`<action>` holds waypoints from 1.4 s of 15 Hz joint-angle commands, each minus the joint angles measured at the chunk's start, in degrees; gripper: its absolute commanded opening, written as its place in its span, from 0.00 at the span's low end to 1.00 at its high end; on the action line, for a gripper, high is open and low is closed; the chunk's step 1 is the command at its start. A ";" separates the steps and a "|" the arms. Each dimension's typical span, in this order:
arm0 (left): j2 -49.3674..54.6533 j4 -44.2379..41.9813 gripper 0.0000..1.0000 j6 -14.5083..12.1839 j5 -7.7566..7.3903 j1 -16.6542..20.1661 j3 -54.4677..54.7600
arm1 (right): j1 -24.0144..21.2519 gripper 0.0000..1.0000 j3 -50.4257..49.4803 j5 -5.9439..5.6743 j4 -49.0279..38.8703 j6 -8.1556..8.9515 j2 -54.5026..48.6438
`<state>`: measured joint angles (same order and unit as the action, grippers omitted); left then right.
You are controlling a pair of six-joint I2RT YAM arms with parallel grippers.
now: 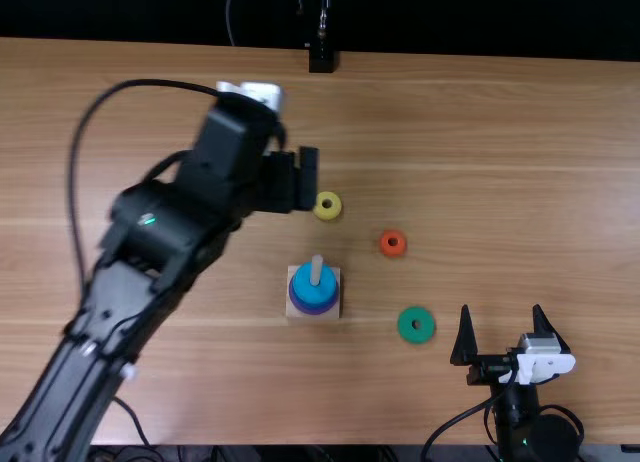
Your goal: Build the Hanoi tower: stack the rings onto the peg from bottom to top in this color order: purple, dark blue, light blue, dark green, light green, yellow, orange.
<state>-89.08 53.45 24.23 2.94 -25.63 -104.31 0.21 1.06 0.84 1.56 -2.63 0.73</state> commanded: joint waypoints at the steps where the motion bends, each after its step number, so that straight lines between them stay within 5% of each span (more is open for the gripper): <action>1: 4.88 0.55 1.00 -0.08 2.44 3.74 6.49 | -0.82 1.00 -0.36 0.11 -0.13 0.10 -0.73; 4: 18.24 -4.41 1.00 -0.18 2.23 11.13 23.98 | -0.82 1.00 -0.36 0.11 -0.13 0.10 -0.73; 8: 39.60 -25.71 1.00 -0.29 2.02 18.33 54.48 | -0.82 1.00 -0.36 0.00 -0.13 0.10 -0.73; 10: 49.35 -38.47 1.00 -0.50 1.91 18.77 68.28 | -0.82 1.00 -0.27 0.00 -0.13 0.10 -0.73; 11: 53.75 -43.43 1.00 -1.34 1.81 18.77 74.25 | -0.82 1.00 -0.27 0.11 -0.13 0.10 -0.73; 15: 72.73 -47.97 1.00 -14.95 1.38 21.50 92.01 | -0.82 1.00 -0.36 0.11 -0.13 0.10 -0.73; 21: 89.08 -48.07 1.00 -16.00 1.38 24.66 104.31 | -0.82 1.00 -0.27 0.11 -0.13 0.10 -0.73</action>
<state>-0.78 5.45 9.13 4.27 -1.39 -1.98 0.21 1.06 0.86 1.54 -2.66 0.73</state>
